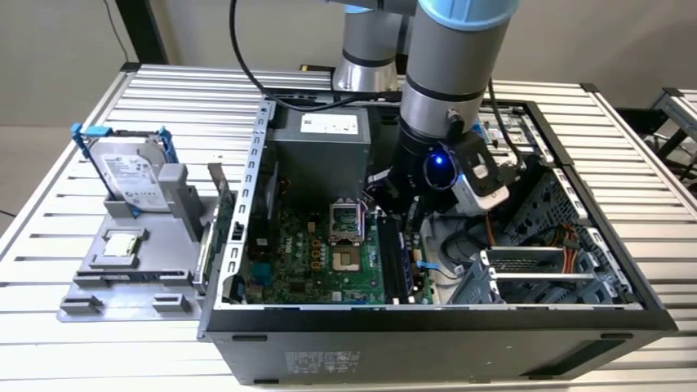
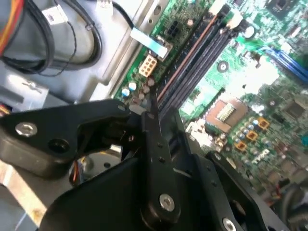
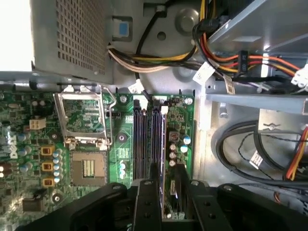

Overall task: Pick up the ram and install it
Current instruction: 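Insert the ram into the slot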

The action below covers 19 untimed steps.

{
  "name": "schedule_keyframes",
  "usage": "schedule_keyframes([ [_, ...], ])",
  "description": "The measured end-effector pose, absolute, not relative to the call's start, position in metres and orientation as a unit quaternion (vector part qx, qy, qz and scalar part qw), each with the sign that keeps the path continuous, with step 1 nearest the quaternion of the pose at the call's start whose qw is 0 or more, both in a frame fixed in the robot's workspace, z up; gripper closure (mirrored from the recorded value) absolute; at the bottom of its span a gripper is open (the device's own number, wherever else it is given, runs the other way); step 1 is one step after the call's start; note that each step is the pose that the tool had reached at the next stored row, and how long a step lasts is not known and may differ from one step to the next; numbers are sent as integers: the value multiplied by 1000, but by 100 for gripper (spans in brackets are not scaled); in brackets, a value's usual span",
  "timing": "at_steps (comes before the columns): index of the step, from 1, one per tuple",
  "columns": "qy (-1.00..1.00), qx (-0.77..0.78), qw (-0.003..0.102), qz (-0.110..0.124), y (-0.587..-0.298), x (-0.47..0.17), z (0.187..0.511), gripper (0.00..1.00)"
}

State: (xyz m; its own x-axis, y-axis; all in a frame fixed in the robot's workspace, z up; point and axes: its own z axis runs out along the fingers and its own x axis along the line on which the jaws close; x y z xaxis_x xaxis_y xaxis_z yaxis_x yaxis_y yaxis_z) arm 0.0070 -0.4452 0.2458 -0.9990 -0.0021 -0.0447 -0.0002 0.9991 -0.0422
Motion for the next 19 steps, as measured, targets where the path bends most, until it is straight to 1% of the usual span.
schedule_keyframes([
  [1,1000,-1,22,-21,-445,7,246,0],
  [2,1000,-1,22,-21,-445,7,246,100],
  [19,1000,-1,22,-21,-445,6,246,100],
])
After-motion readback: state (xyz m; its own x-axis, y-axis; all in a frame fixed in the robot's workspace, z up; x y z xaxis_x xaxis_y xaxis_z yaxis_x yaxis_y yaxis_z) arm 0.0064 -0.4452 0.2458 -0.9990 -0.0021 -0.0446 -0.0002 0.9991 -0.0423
